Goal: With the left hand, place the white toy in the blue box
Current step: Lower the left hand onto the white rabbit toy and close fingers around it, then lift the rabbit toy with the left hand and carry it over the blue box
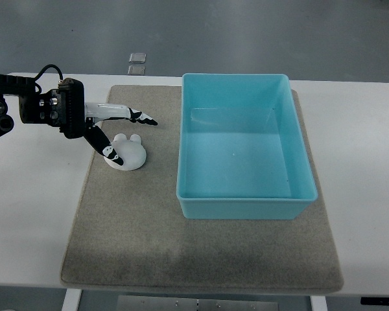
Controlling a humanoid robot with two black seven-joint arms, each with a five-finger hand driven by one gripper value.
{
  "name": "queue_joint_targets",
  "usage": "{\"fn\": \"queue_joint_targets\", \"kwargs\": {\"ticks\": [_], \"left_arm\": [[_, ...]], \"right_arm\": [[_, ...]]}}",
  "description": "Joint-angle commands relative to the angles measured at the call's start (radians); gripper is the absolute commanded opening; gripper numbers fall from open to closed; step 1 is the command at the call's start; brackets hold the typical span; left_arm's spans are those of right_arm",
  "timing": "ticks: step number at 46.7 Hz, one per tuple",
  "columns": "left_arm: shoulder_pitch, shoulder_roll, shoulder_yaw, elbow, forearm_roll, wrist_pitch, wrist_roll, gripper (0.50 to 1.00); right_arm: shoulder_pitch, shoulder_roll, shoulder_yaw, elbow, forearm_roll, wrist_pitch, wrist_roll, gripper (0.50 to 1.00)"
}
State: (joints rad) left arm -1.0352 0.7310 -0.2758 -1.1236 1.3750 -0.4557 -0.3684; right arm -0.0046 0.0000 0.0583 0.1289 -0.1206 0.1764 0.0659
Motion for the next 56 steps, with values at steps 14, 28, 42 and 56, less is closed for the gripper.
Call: {"fn": "queue_joint_targets", "kwargs": {"ticks": [14, 28, 42, 56], "left_arm": [[0.004, 0.001, 0.001, 0.012, 0.059, -0.004, 0.002, 0.973], [0.006, 0.001, 0.003, 0.013, 0.059, -0.008, 0.002, 0.902], [0.004, -0.008, 0.046, 0.036, 0.059, 0.107, 0.002, 0.741], [-0.003, -0.008, 0.044, 0.041, 0.059, 0.118, 0.002, 0.662]], "right_arm": [[0.0, 0.0, 0.0, 0.0, 0.001, 0.0, 0.0, 0.936], [0.0, 0.0, 0.0, 0.0, -0.001, 0.0, 0.002, 0.936], [0.0, 0.0, 0.0, 0.0, 0.001, 0.0, 0.002, 0.936], [0.0, 0.0, 0.0, 0.0, 0.001, 0.0, 0.0, 0.936]]}}
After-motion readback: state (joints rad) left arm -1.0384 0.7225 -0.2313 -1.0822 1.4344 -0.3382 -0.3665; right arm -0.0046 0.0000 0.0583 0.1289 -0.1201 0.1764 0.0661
